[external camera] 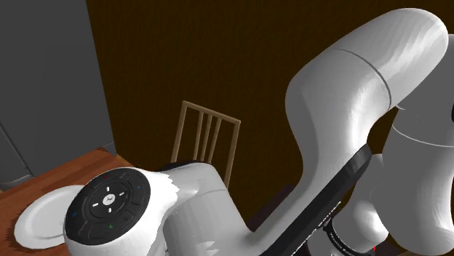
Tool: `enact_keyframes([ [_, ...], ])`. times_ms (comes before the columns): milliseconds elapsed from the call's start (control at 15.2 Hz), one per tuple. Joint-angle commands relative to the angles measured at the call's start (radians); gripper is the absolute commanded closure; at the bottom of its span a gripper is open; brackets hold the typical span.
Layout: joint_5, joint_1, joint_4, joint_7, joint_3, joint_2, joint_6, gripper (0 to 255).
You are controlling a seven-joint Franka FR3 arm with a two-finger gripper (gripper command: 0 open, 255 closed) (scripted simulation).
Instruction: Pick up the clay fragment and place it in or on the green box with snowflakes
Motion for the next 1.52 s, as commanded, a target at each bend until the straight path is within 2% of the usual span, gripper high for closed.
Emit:
enact_keyframes([
  [0,-0.023,0.02,-0.001,0.05,-0.01,0.015,0.019,0],
  [396,-0.077,0.035,-0.011,0.084,-0.041,0.077,0.082,0],
  [924,-0.077,0.035,-0.011,0.084,-0.041,0.077,0.082,0],
  [990,-0.077,0.035,-0.011,0.084,-0.041,0.077,0.082,255],
  [1452,-0.076,0.035,-0.011,0.084,-0.041,0.077,0.08,255],
])
